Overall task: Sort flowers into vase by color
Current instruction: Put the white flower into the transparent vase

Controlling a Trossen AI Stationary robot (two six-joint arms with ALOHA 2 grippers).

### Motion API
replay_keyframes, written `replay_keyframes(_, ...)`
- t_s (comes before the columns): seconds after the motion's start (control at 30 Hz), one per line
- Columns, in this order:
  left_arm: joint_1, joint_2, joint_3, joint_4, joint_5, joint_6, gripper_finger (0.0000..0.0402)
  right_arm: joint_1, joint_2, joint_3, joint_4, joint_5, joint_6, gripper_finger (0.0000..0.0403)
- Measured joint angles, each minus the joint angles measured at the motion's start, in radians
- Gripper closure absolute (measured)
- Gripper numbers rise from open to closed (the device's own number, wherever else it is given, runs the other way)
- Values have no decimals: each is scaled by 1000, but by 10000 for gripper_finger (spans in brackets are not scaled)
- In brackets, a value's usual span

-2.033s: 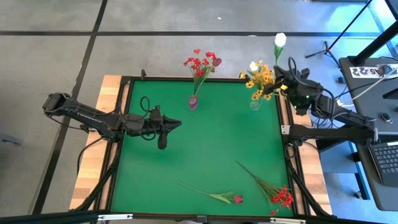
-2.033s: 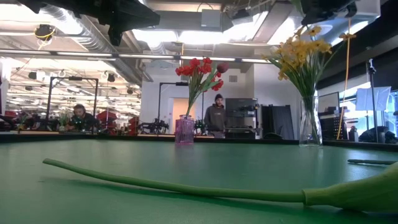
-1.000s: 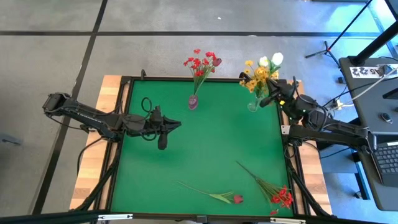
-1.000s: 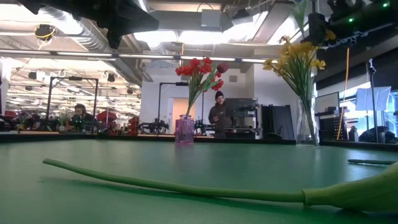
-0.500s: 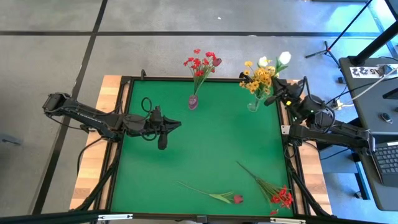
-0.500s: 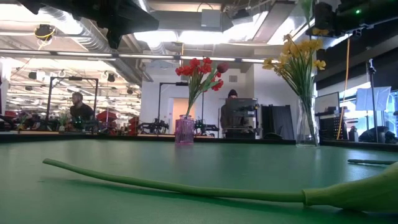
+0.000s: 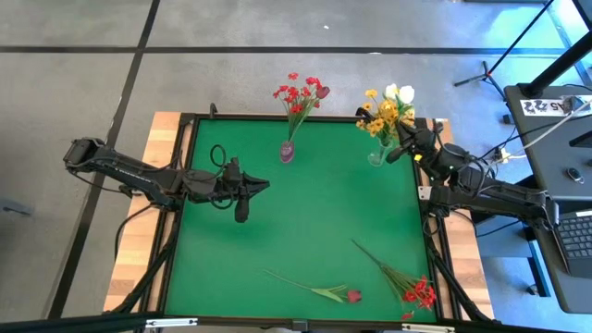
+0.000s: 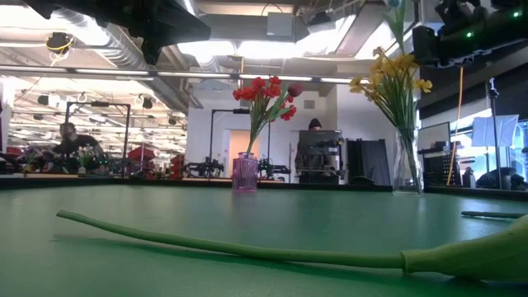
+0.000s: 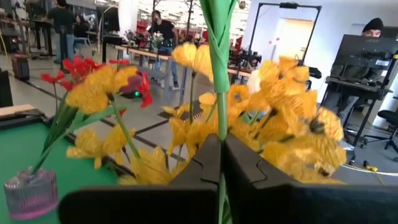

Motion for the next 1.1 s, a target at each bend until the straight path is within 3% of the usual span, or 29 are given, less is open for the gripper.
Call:
replay_keyframes(0.37,0,0,0,0,0,0,375,0,0,-2,-210,54,133,398)
replay_keyframes(0.6,0,0,0,0,0,0,375,0,0,-2,-257,25,198,384)
replay_keyframes(1.1,0,0,0,-8,0,0,375,0,0,-3,-366,-49,314,242)
